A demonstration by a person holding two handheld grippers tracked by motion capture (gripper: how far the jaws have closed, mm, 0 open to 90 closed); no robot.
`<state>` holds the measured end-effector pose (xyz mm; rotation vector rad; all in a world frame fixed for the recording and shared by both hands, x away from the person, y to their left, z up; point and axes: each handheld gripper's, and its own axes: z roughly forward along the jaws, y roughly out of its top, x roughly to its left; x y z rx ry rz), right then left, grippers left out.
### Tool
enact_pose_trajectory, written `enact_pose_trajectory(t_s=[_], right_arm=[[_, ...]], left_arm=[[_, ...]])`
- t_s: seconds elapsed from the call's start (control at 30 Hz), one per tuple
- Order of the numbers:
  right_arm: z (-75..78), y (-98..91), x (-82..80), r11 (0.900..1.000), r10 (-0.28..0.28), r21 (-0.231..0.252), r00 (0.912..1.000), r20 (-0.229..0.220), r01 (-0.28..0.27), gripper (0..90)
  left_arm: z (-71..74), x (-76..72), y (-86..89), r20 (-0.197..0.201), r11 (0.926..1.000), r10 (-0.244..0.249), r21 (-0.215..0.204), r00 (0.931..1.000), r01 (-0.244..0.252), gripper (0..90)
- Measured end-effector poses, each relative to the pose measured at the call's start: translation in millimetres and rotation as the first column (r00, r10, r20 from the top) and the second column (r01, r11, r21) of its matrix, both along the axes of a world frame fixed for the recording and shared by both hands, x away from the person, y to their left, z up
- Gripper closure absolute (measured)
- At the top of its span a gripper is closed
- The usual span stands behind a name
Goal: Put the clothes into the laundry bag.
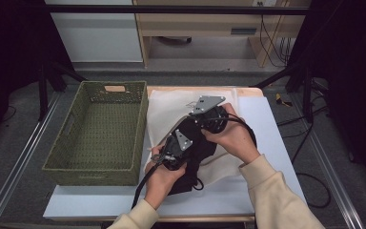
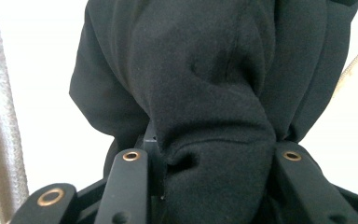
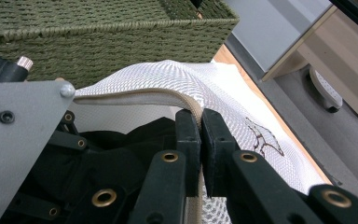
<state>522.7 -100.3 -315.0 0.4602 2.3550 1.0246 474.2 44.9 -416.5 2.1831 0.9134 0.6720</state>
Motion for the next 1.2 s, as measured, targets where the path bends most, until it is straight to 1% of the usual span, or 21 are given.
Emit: enact_pose_trajectory(t_s=[0.1,0.27,0.43,0.5,0.63,0.7,0.73,0.77,0.8,0.83,0.9,0.93,0.97,1.0,1.03,1.07,1.1,1.2], right_arm=[[-0.4,-1.3,0.2,1.0000,0.000,-0.007,1.0000,-0.004,0.000,86.7],[-0.3,-2.2,0.4,1.0000,0.000,-0.004,1.0000,-0.004,0.000,86.7],[-0.6,-1.1,0.6,1.0000,0.002,-0.005,1.0000,-0.006,-0.003,86.7],[-0.8,-0.5,0.4,1.0000,0.002,-0.004,1.0000,-0.006,-0.002,86.7],[-1.1,0.0,0.7,1.0000,0.004,-0.006,1.0000,-0.006,-0.004,86.7],[-1.3,0.4,0.7,1.0000,0.003,-0.005,1.0000,-0.006,-0.003,86.7],[-1.5,0.6,0.4,1.0000,0.002,-0.008,1.0000,-0.008,-0.002,86.7],[-1.7,0.7,0.3,1.0000,0.003,-0.008,1.0000,-0.008,-0.003,86.7],[-1.8,0.8,0.2,0.9999,0.005,-0.010,1.0000,-0.009,-0.005,86.7],[-2.0,1.0,0.2,0.9999,0.006,-0.010,0.9999,-0.009,-0.006,86.7],[-2.5,1.4,0.2,0.9999,0.004,-0.009,1.0000,-0.009,-0.004,86.7],[-2.8,1.6,0.3,0.9999,0.005,-0.010,0.9999,-0.010,-0.005,86.7],[-3.0,1.9,0.2,0.9999,0.005,-0.010,0.9999,-0.012,-0.005,86.7],[-3.1,1.9,0.1,0.9999,0.006,-0.009,0.9999,-0.012,-0.006,86.7],[-3.2,2.0,0.0,1.0000,0.005,-0.008,0.9999,-0.011,-0.005,86.7],[-3.1,1.8,0.0,1.0000,0.005,-0.008,0.9999,-0.011,-0.005,86.7],[-3.1,1.5,0.3,0.9999,0.006,-0.010,0.9999,-0.011,-0.006,86.7],[-3.8,1.2,0.7,0.9999,0.005,-0.010,0.9999,-0.015,-0.005,86.7]], left_arm=[[-1.0,-0.1,-1.6,0.006,1.0000,-0.003,0.008,1.0000,0.003,62.3],[-3.1,-1.0,-3.5,0.014,0.9998,-0.006,0.017,0.9999,0.006,62.3],[-4.1,-0.5,-2.3,0.009,0.9999,-0.005,0.013,1.0000,0.005,62.3],[-4.2,0.4,-0.7,0.007,1.0000,0.000,0.003,1.0000,0.000,62.3],[-6.6,2.7,1.4,0.005,1.0000,0.006,-0.001,1.0000,-0.006,62.3],[-9.4,2.7,0.9,0.012,0.9999,0.014,0.008,0.9998,-0.014,62.2],[-10.8,2.9,0.9,0.023,0.9998,0.013,0.012,0.9996,-0.014,62.2],[-12.3,2.6,0.8,0.015,0.9998,0.016,0.011,0.9998,-0.016,62.2],[-13.4,2.8,0.6,0.016,0.9998,0.017,0.012,0.9997,-0.018,62.2],[-13.5,3.5,0.7,0.026,0.9997,0.018,0.014,0.9995,-0.018,62.1],[-13.7,4.8,1.1,0.029,0.9996,0.026,0.006,0.9992,-0.026,62.0],[-14.1,5.1,1.0,0.023,0.9995,0.032,0.001,0.9992,-0.032,62.0],[-14.3,6.3,1.2,0.034,0.9995,0.031,0.005,0.9989,-0.032,62.0],[-14.6,7.1,1.3,0.035,0.9995,0.032,0.005,0.9989,-0.032,62.0],[-15.5,7.9,1.1,0.025,0.9994,0.035,0.001,0.9991,-0.035,62.0],[-15.9,8.9,1.3,0.033,0.9994,0.034,0.005,0.9989,-0.035,62.0],[-16.6,9.1,1.1,0.023,0.9993,0.038,0.003,0.9990,-0.038,61.9],[-17.1,9.9,1.4,0.018,0.9994,0.036,-0.004,0.9992,-0.036,61.9]])
